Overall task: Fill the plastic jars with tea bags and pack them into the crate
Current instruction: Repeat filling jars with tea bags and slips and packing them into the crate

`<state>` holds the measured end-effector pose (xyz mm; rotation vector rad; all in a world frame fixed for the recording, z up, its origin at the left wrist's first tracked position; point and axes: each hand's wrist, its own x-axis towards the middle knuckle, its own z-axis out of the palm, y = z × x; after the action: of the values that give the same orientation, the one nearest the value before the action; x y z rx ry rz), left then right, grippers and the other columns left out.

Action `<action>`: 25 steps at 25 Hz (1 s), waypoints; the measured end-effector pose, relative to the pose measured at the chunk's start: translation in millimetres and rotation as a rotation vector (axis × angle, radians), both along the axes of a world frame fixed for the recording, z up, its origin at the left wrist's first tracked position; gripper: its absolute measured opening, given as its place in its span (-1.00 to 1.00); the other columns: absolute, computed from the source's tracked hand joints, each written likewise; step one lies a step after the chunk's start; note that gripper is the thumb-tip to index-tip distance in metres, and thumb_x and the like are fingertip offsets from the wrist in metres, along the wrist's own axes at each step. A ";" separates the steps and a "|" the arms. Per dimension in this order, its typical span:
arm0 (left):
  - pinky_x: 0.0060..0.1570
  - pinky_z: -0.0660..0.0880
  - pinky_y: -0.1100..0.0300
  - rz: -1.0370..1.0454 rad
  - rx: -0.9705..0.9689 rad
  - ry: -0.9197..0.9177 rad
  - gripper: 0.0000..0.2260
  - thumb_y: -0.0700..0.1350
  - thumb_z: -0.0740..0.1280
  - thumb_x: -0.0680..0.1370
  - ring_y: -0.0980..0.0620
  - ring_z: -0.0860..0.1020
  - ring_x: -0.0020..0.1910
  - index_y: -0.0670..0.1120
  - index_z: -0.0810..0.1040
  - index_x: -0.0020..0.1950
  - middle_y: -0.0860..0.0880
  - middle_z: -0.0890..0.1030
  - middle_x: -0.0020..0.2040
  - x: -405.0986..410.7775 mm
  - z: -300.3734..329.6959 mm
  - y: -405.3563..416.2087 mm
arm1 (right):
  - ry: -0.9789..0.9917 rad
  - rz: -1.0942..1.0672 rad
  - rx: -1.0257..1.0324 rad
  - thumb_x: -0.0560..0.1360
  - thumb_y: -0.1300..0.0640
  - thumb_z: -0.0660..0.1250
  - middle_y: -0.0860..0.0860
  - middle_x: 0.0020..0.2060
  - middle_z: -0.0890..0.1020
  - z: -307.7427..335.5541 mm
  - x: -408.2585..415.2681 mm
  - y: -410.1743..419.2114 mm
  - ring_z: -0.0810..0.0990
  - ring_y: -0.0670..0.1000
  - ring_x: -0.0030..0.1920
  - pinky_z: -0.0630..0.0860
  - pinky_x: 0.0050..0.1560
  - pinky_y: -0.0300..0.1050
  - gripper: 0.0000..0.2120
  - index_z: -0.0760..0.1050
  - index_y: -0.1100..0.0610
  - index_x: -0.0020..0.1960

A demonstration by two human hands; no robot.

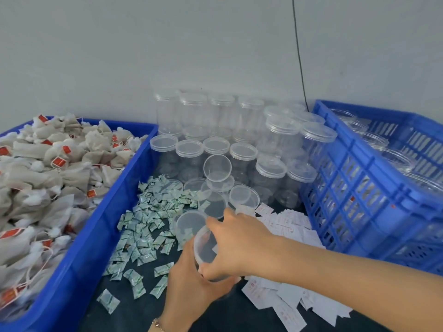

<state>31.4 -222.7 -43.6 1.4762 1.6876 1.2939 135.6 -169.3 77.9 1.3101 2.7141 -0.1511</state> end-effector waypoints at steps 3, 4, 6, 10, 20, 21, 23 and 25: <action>-0.24 0.41 0.53 0.052 -0.011 -0.023 -0.26 0.28 0.48 -0.01 0.47 0.49 -0.04 0.44 0.28 0.11 0.26 0.60 -0.05 -0.6 -3.7 0.3 | 0.006 0.037 -0.055 0.26 -0.21 0.41 -0.01 -0.15 0.29 0.2 2.8 4.1 0.42 0.08 -0.12 0.33 -0.30 -0.10 -0.43 0.35 0.05 0.14; -0.25 0.41 0.52 0.047 -0.014 -0.026 -0.27 0.27 0.49 -0.01 0.46 0.50 -0.06 0.45 0.29 0.10 0.28 0.60 -0.05 -1.9 -3.7 0.9 | -0.004 0.082 -0.070 0.26 -0.19 0.42 -0.01 -0.13 0.29 2.4 4.6 6.2 0.41 0.08 -0.10 0.35 -0.27 -0.09 -0.40 0.34 0.02 0.19; -0.26 0.42 0.51 0.022 -0.008 -0.025 -0.29 0.24 0.51 -0.01 0.43 0.53 -0.09 0.38 0.34 0.09 0.31 0.60 -0.07 -4.3 -6.4 2.3 | -0.075 0.209 -0.143 0.27 -0.12 0.46 -0.01 -0.03 0.29 10.3 9.1 11.3 0.37 0.07 0.01 0.43 -0.14 -0.06 -0.31 0.25 -0.11 0.32; -0.20 0.39 0.54 0.036 -0.014 -0.002 -0.32 0.29 0.49 -0.02 0.47 0.48 -0.05 0.27 0.33 0.02 0.22 0.58 -0.14 -5.3 -9.7 3.4 | -0.275 0.378 -0.265 0.35 0.05 0.47 -0.02 0.38 0.20 29.8 4.5 17.5 0.13 0.12 0.40 0.33 0.25 0.20 -0.21 0.14 -0.25 0.44; -0.28 0.43 0.46 -0.015 0.018 -0.016 -0.34 0.23 0.52 0.02 0.33 0.57 -0.13 0.19 0.39 0.05 0.24 0.62 -0.13 -8.7 -9.8 2.9 | -0.296 0.197 -0.203 0.34 0.01 0.45 0.05 0.00 0.40 24.2 -12.8 0.9 0.38 0.13 0.10 0.40 -0.26 -0.09 -0.43 0.29 0.00 0.27; -0.27 0.43 0.47 -0.005 0.021 -0.019 -0.35 0.24 0.52 0.01 0.35 0.56 -0.12 0.20 0.37 0.02 0.21 0.62 -0.15 -8.7 -9.4 2.9 | -0.326 0.240 -0.304 0.32 0.06 0.49 0.06 0.17 0.34 30.5 -10.4 5.1 0.28 0.17 0.26 0.47 -0.07 0.02 -0.29 0.21 -0.09 0.35; -0.24 0.42 0.49 -0.017 0.033 -0.011 -0.35 0.25 0.51 0.03 0.36 0.55 -0.09 0.21 0.36 0.04 0.28 0.60 -0.08 -7.8 -8.7 3.1 | -0.259 0.208 -0.386 0.37 -0.12 0.45 0.04 0.43 0.18 38.7 -9.2 7.4 0.07 0.22 0.46 0.36 0.22 0.14 -0.18 0.03 -0.21 0.46; -0.21 0.42 0.51 -0.043 0.049 -0.018 -0.34 0.24 0.51 0.06 0.37 0.54 -0.05 0.21 0.36 0.09 0.40 0.53 0.03 -6.7 -8.0 2.8 | -0.206 0.120 -0.218 0.39 -0.42 0.20 0.13 0.39 0.31 32.6 -11.5 2.0 0.34 0.23 0.34 0.41 0.08 0.09 -0.19 0.02 -0.12 0.50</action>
<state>24.7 -219.9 -51.6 1.5163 1.6153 1.3304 124.1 -167.3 110.5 1.0391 2.5118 -0.2753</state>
